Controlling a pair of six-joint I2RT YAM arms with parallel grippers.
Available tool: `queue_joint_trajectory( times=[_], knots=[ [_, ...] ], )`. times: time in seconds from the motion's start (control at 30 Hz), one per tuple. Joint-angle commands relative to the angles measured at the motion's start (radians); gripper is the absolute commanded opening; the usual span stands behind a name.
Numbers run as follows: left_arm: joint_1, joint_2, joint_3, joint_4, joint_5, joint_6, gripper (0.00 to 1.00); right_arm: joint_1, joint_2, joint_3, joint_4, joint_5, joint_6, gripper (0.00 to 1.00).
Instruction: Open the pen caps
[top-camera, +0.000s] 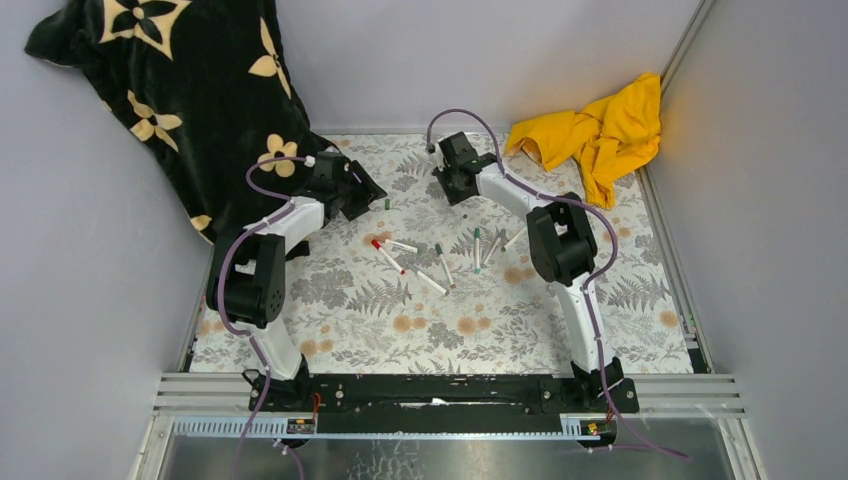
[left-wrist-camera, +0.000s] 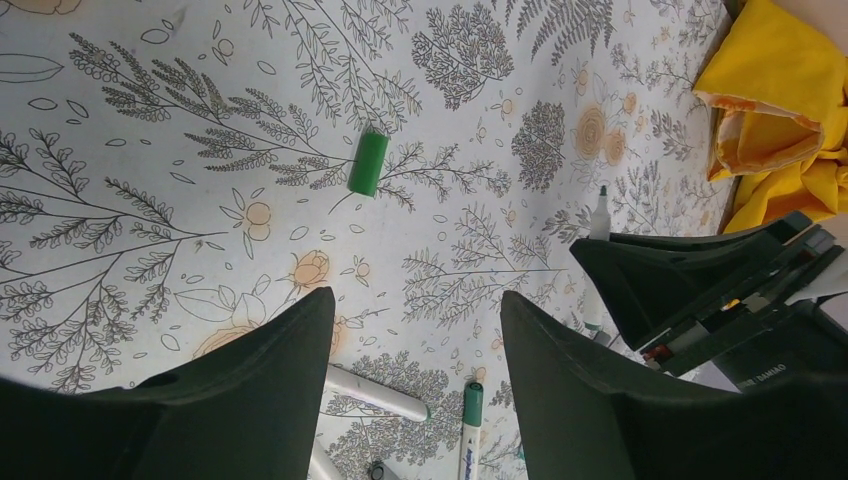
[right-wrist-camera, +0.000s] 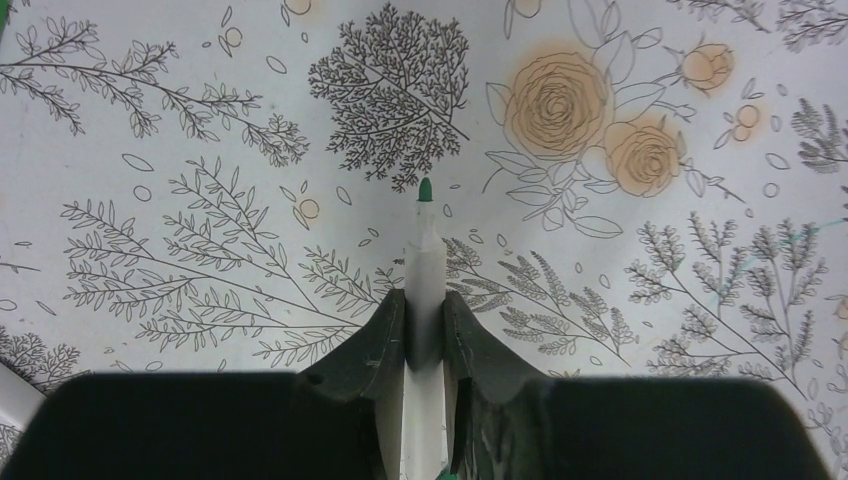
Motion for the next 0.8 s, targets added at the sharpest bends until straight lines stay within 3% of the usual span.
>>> queue_joint_trajectory(
  times=[0.0,0.33,0.5,0.77],
  knots=[
    [-0.003,-0.023,-0.006,0.056,-0.018,-0.014,0.69,0.011,0.011,0.018,-0.015,-0.035,-0.007,0.22],
    [-0.003,-0.018,-0.017,0.067,-0.006,-0.027,0.69,0.010,-0.009,-0.016,-0.011,-0.045,0.005,0.33],
    [-0.003,-0.025,-0.025,0.068,-0.005,-0.030,0.69,0.011,-0.021,-0.019,-0.014,-0.025,0.015,0.33],
    [-0.003,-0.053,-0.014,0.062,-0.008,-0.030,0.72,0.010,-0.141,-0.022,-0.029,0.027,0.108,0.37]
  ],
)
